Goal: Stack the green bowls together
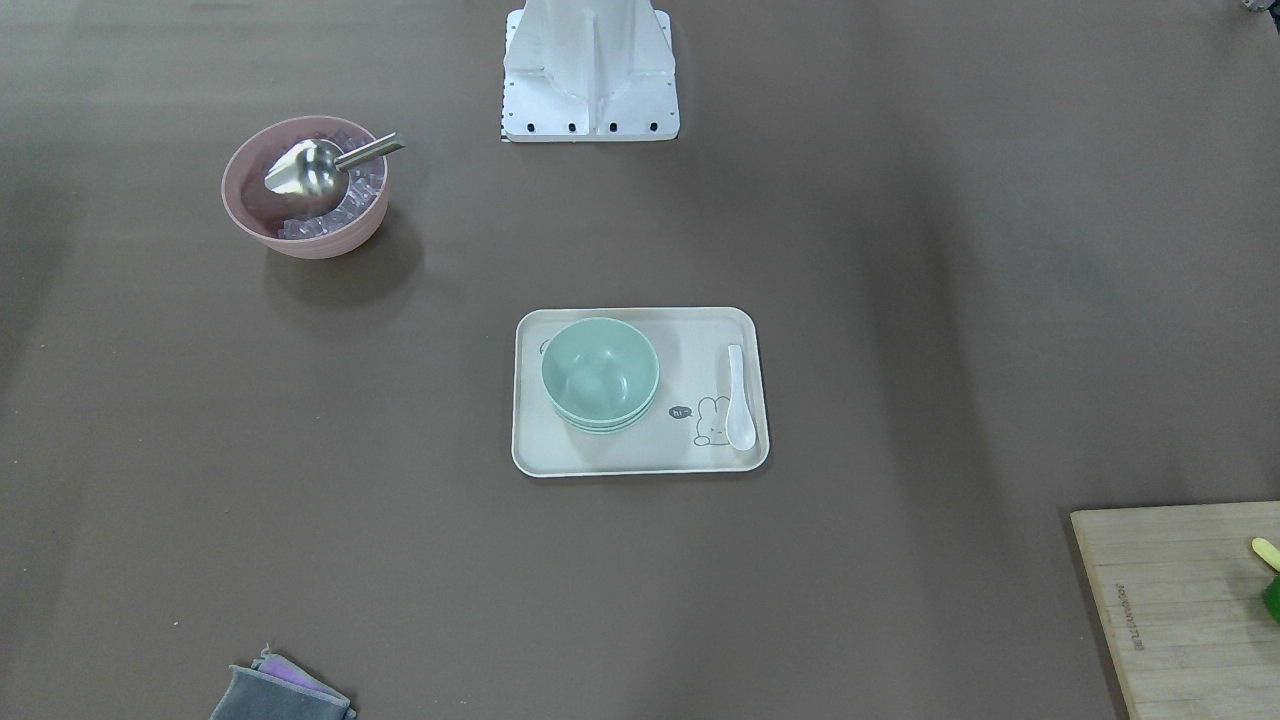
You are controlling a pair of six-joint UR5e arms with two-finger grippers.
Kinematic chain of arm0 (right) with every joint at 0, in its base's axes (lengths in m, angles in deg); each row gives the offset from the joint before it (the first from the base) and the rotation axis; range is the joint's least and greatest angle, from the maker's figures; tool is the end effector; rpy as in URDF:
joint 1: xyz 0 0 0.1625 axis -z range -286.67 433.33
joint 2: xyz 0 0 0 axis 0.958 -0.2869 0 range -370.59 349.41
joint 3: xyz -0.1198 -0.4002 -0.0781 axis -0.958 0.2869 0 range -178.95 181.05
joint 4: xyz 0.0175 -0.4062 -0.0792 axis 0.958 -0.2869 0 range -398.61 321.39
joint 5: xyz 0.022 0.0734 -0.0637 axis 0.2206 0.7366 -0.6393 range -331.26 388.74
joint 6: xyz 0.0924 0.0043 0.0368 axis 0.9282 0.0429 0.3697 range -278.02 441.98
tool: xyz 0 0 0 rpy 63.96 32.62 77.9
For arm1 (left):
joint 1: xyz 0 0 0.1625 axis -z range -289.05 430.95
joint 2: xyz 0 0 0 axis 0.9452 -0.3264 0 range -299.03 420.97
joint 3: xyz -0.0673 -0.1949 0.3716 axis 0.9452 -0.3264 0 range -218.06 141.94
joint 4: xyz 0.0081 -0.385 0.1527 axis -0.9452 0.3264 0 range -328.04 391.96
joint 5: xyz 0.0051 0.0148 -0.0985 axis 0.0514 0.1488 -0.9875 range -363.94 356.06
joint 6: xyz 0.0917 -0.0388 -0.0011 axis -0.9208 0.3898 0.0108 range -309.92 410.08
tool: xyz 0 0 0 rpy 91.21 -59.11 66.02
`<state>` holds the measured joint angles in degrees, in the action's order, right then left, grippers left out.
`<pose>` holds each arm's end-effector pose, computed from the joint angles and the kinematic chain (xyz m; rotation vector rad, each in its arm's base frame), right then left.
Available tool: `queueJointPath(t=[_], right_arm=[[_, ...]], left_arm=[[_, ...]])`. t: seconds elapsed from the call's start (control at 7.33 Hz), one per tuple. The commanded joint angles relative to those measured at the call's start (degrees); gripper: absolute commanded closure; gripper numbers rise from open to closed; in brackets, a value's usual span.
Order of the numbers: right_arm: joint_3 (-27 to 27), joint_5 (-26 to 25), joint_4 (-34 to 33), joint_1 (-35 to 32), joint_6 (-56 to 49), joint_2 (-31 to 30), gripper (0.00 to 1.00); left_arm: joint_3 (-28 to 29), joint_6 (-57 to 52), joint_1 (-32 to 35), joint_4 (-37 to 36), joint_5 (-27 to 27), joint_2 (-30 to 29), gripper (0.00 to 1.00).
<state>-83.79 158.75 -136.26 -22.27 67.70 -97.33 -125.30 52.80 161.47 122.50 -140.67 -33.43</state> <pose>0.1180 -0.4926 0.6914 -0.0372 -0.7139 -0.0870 -0.0656 -0.5264 0.6393 0.0202 0.8160 -0.0380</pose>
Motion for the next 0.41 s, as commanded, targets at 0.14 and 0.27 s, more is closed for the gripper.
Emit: queueJointPath(t=[0.14, 0.27], right_arm=[[-0.5, 0.1, 0.0, 0.1, 1.0, 0.2, 0.0], [-0.6, 0.1, 0.0, 0.1, 1.4, 0.4, 0.0]], left_arm=[[0.2, -0.1, 0.0, 0.5, -0.1, 0.0, 0.02], [0.2, 0.0, 0.0, 0.5, -0.1, -0.1, 0.02]])
